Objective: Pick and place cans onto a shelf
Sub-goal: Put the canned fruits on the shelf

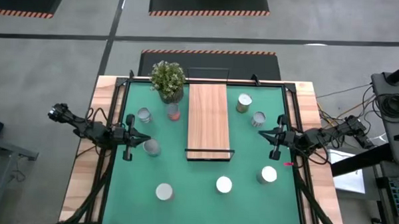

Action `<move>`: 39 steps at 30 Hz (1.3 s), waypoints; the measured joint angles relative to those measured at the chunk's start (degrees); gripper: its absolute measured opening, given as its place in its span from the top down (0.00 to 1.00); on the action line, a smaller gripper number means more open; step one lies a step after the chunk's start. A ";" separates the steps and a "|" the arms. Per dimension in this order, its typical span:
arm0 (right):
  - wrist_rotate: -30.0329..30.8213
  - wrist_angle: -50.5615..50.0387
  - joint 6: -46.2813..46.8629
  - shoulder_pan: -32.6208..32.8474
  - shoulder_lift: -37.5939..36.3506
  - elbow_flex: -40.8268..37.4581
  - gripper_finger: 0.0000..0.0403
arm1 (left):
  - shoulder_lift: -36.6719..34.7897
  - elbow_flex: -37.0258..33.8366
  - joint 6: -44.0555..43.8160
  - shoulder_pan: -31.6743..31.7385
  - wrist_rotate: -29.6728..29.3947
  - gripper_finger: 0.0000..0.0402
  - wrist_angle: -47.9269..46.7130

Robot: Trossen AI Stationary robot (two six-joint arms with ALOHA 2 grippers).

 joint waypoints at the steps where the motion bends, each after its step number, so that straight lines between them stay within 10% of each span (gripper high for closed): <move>1: -0.01 0.00 -0.02 0.00 0.00 0.01 0.98 | 0.00 0.00 -0.02 0.00 0.00 1.00 0.00; 7: -0.03 0.00 1.24 0.00 -0.02 -0.01 0.98 | 0.00 -0.01 -0.05 0.01 0.00 1.00 0.04; 15: -1.19 1.33 33.39 0.00 -0.02 0.01 0.98 | -0.01 -0.02 -20.21 0.00 0.00 1.00 9.10; 39: -0.02 14.08 22.45 0.00 0.07 5.79 0.98 | 7.52 -0.02 -23.57 0.02 -0.13 1.00 37.43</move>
